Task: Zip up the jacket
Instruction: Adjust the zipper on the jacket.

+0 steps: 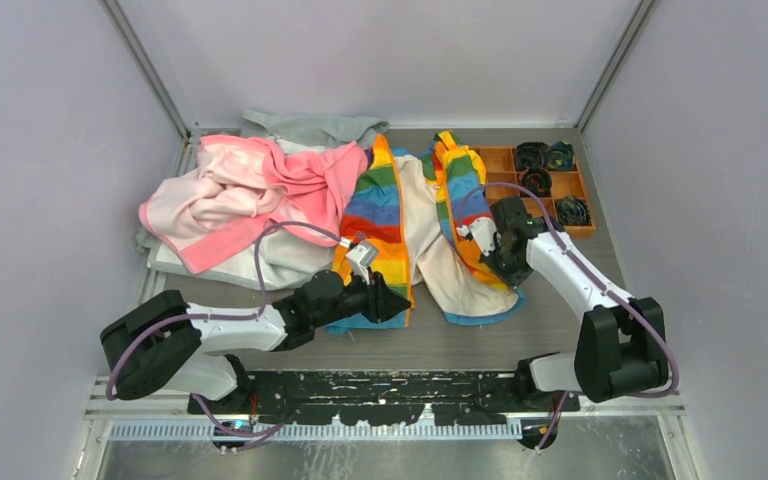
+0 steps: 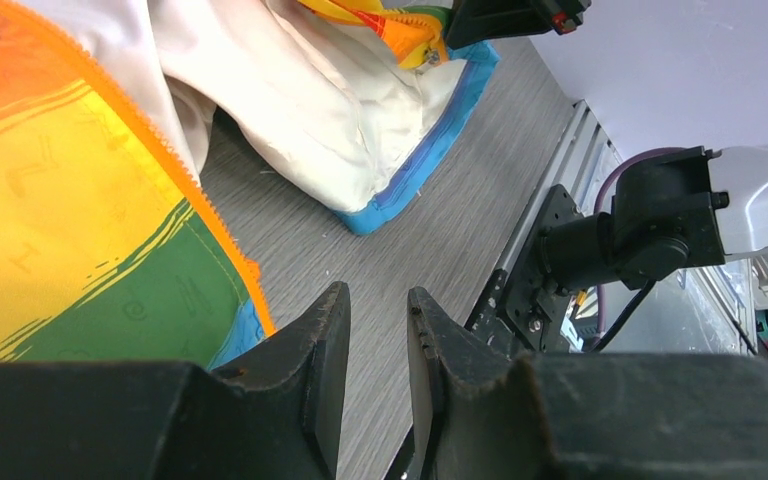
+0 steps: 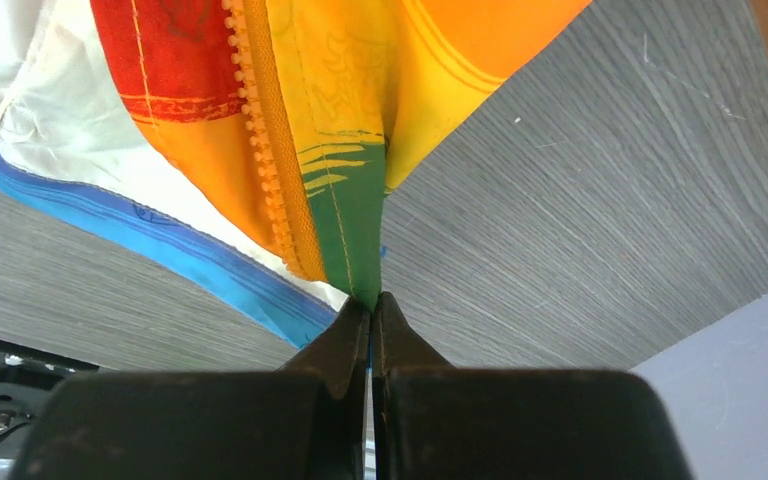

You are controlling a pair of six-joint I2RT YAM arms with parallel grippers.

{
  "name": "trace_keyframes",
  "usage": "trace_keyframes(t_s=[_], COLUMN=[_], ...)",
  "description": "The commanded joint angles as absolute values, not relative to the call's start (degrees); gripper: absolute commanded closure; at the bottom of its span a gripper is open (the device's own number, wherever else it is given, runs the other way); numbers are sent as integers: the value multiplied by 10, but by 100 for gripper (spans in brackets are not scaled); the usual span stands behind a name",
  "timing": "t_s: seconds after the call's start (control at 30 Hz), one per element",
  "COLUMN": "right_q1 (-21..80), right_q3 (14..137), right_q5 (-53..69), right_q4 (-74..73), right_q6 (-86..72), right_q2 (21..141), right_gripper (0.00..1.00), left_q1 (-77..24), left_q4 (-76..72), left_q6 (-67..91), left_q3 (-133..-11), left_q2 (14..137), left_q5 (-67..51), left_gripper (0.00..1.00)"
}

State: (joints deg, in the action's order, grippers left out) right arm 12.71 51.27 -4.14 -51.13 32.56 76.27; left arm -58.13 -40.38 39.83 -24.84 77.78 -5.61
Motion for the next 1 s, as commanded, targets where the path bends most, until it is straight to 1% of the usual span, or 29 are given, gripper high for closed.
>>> trace_keyframes(t_s=[0.0, 0.13, 0.3, 0.5, 0.63, 0.7, 0.83, 0.97], right_q1=[126, 137, 147, 148, 148, 149, 148, 149], right_q3=[515, 517, 519, 518, 517, 517, 516, 517], right_q5=[-36, -22, -12, -8, -8, 17, 23, 30], right_q4=[-512, -522, -526, -527, -527, -528, -531, -532], right_q6=[322, 323, 321, 321, 321, 322, 323, 325], right_q2=[776, 811, 829, 829, 821, 818, 813, 809], right_gripper=[99, 97, 91, 79, 68, 64, 57, 54], left_q1=[-583, -584, -583, -583, -583, -583, -583, -583], left_q4=[-441, -449, -455, -456, -455, -455, -454, -451], left_q6=[391, 394, 395, 392, 391, 391, 390, 389], left_q3=[-271, -271, -265, -256, -257, -257, -257, -257], left_q2=[779, 783, 781, 771, 769, 769, 767, 764], left_q5=[-52, -52, -50, -46, -46, -46, -45, -44], left_gripper=[72, 72, 72, 72, 72, 72, 72, 72])
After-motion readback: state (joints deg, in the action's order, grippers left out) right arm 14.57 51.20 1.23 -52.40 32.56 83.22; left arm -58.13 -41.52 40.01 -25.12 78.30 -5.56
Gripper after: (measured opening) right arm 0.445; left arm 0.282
